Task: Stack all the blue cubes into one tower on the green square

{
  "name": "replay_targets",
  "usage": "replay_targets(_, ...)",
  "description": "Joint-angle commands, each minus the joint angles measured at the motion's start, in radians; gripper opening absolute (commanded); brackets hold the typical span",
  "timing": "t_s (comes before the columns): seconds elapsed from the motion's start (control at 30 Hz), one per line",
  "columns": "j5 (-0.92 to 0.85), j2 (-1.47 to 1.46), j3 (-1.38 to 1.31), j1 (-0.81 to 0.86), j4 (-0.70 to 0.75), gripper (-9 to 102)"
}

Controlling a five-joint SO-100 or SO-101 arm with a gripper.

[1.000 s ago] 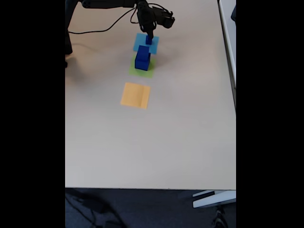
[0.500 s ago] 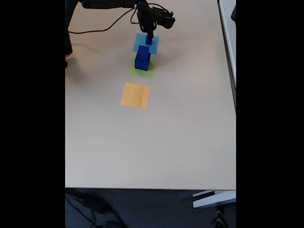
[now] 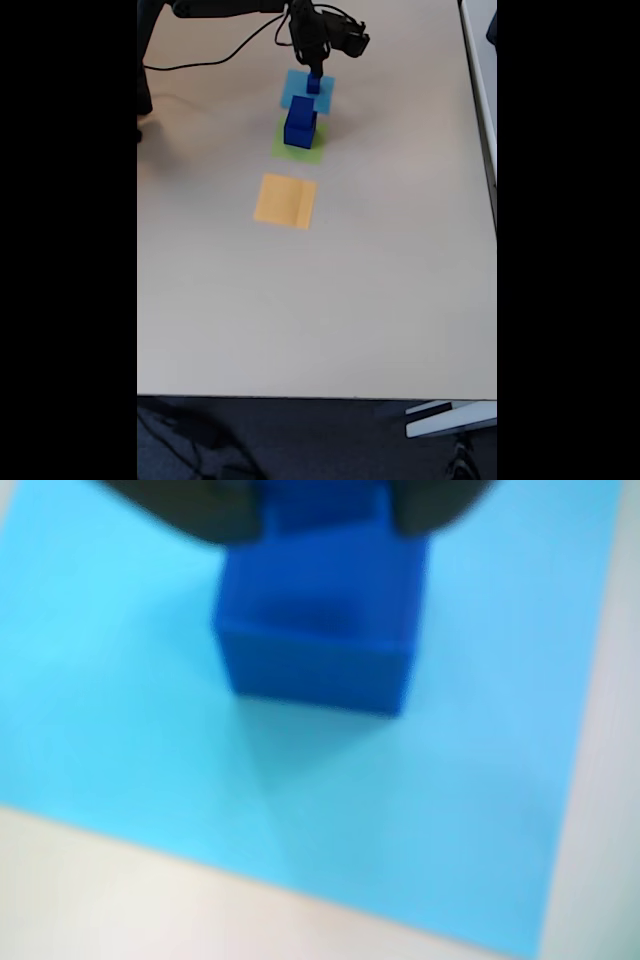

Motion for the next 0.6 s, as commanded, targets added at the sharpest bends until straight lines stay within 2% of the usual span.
replay_targets(0.0,0.011,0.103,-0.063,-0.005,0.028,0)
replay_targets(0.27,-0.012,0.221,-0.067,0.026,0.101,1)
replay_targets(0.57,-0.115,0.330,-0.080,0.110,0.184,0)
